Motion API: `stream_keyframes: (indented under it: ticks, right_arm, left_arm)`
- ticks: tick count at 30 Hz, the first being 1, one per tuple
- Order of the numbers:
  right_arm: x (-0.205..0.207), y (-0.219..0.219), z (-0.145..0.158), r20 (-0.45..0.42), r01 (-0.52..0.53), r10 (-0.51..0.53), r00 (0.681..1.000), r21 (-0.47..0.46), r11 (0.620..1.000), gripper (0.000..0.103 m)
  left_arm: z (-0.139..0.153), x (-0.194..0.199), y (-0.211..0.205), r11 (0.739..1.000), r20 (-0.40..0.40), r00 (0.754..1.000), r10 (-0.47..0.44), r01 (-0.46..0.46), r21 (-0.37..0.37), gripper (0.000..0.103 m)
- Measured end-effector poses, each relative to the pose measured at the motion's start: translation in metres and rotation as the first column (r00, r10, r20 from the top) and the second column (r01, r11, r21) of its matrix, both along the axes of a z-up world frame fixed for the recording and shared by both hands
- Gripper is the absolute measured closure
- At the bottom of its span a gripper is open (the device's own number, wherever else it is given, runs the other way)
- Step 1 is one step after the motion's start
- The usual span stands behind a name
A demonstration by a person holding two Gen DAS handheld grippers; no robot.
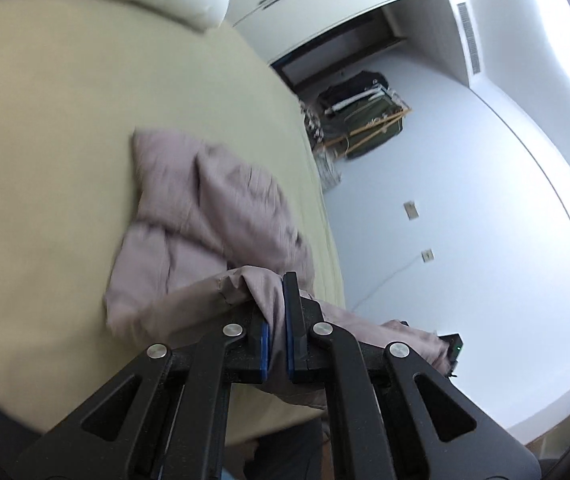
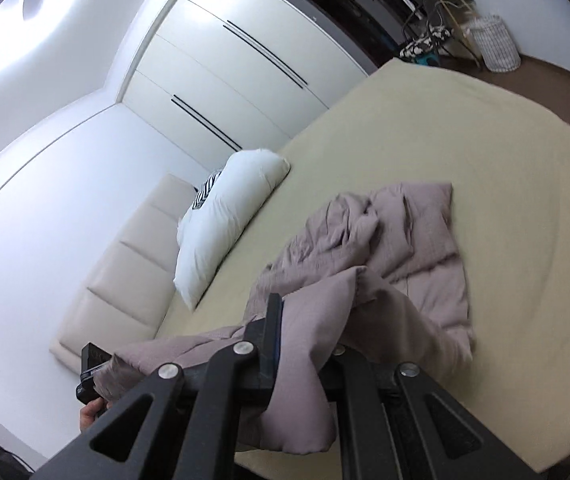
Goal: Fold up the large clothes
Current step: 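Carry the held hem up over the coat body with both grippers, then lay the hem onto the coat collar and release both grippers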
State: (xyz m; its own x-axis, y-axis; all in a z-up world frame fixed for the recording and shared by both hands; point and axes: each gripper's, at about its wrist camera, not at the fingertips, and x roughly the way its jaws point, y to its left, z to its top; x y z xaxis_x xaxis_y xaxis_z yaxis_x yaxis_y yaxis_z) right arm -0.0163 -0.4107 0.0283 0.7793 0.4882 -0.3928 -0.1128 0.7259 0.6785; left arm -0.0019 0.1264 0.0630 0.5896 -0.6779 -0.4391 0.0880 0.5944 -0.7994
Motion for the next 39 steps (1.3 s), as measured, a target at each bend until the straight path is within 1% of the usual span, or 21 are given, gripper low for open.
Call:
stream_keyframes:
  ticks: [4, 9, 13, 14, 15, 17, 18, 20, 21, 22, 23, 25, 27, 29, 30, 31, 33, 35, 37, 38, 39]
  right_arm:
    - [0.087, -0.007, 0.005, -0.016, 0.059, -0.06, 0.998, -0.034, 0.998, 0.095]
    - [0.183, -0.015, -0.017, -0.072, 0.136, -0.145, 0.987, -0.12, 0.983, 0.095]
    - [0.251, -0.018, -0.066, -0.159, 0.166, -0.193, 0.968, -0.171, 0.971, 0.095]
    - [0.264, -0.018, -0.078, -0.184, 0.166, -0.198, 0.963, -0.178, 0.97, 0.095]
    - [0.277, -0.02, -0.094, -0.223, 0.163, -0.199, 0.954, -0.173, 0.971, 0.094]
    - [0.293, -0.027, -0.123, -0.304, 0.16, -0.185, 0.935, -0.104, 0.982, 0.089]
    - [0.294, -0.035, -0.135, -0.328, 0.173, -0.17, 0.929, -0.021, 0.985, 0.087]
    - [0.281, -0.049, -0.143, -0.308, 0.214, -0.164, 0.937, 0.138, 0.967, 0.076]
    - [0.273, -0.054, -0.139, -0.288, 0.23, -0.177, 0.941, 0.163, 0.959, 0.058]
    - [0.265, -0.055, -0.131, -0.268, 0.237, -0.191, 0.944, 0.153, 0.959, 0.042]
    - [0.257, -0.055, -0.122, -0.252, 0.246, -0.21, 0.945, 0.121, 0.962, 0.039]
    - [0.24, -0.046, -0.095, -0.197, 0.274, -0.27, 0.942, -0.01, 0.962, 0.024]
    - [0.237, -0.024, -0.074, -0.155, 0.216, -0.23, 0.961, -0.098, 0.971, 0.024]
    - [0.24, 0.016, -0.062, -0.154, 0.111, -0.148, 0.977, -0.227, 0.968, 0.032]
    - [0.244, 0.045, -0.057, -0.154, 0.043, -0.096, 0.983, -0.317, 0.948, 0.041]
    - [0.248, 0.074, -0.056, -0.155, -0.017, -0.049, 0.987, -0.399, 0.917, 0.046]
    - [0.254, 0.116, -0.061, -0.158, -0.094, 0.015, 0.987, -0.504, 0.859, 0.052]
    - [0.267, 0.147, -0.075, -0.182, -0.139, 0.04, 0.982, -0.574, 0.807, 0.052]
    - [0.286, 0.164, -0.098, -0.22, -0.161, 0.022, 0.975, -0.637, 0.754, 0.053]
    - [0.291, 0.166, -0.105, -0.227, -0.157, 0.004, 0.974, -0.66, 0.735, 0.053]
    - [0.299, 0.166, -0.113, -0.233, -0.152, -0.011, 0.972, -0.672, 0.724, 0.053]
  left_arm:
    - [0.009, 0.085, -0.004, 0.999, 0.007, 0.999, 0.049, -0.049, -0.02, 0.099]
    - [-0.003, 0.186, -0.012, 0.992, -0.006, 0.994, 0.109, -0.109, 0.061, 0.099]
    - [-0.048, 0.254, -0.013, 0.984, -0.077, 0.986, 0.15, -0.142, 0.105, 0.099]
    - [-0.061, 0.267, -0.014, 0.982, -0.104, 0.981, 0.163, -0.151, 0.117, 0.099]
    - [-0.074, 0.265, -0.011, 0.98, -0.13, 0.976, 0.173, -0.158, 0.117, 0.098]
    - [-0.099, 0.284, -0.007, 0.982, -0.192, 0.964, 0.183, -0.169, 0.088, 0.096]
    - [-0.108, 0.288, 0.0, 0.982, -0.22, 0.957, 0.189, -0.182, 0.052, 0.095]
    - [-0.111, 0.286, 0.017, 0.973, -0.224, 0.948, 0.225, -0.232, -0.004, 0.095]
    - [-0.105, 0.281, 0.026, 0.966, -0.199, 0.947, 0.253, -0.257, 0.008, 0.095]
    - [-0.097, 0.268, 0.029, 0.96, -0.174, 0.945, 0.279, -0.275, 0.047, 0.095]
    - [-0.088, 0.262, 0.032, 0.954, -0.145, 0.944, 0.295, -0.284, 0.096, 0.095]
    - [-0.069, 0.251, 0.021, 0.954, -0.098, 0.958, 0.271, -0.253, 0.163, 0.095]
    - [-0.046, 0.241, -0.01, 0.946, -0.017, 0.979, 0.206, -0.194, 0.258, 0.095]
    - [-0.032, 0.236, -0.059, 0.92, 0.039, 0.994, 0.105, -0.112, 0.377, 0.095]
    - [-0.029, 0.234, -0.08, 0.904, 0.05, 0.997, 0.064, -0.08, 0.419, 0.095]
    - [-0.029, 0.235, -0.106, 0.877, 0.06, 0.998, 0.016, -0.043, 0.478, 0.095]
    - [-0.034, 0.236, -0.144, 0.832, 0.077, 0.996, -0.039, -0.011, 0.555, 0.095]
    - [-0.044, 0.243, -0.176, 0.768, 0.09, 0.993, -0.075, 0.001, 0.64, 0.095]
    - [-0.061, 0.245, -0.19, 0.712, 0.07, 0.994, -0.087, 0.013, 0.703, 0.095]
    - [-0.075, 0.256, -0.197, 0.688, 0.045, 0.996, -0.08, 0.023, 0.725, 0.095]
    - [-0.087, 0.266, -0.202, 0.675, 0.027, 0.997, -0.075, 0.03, 0.737, 0.095]
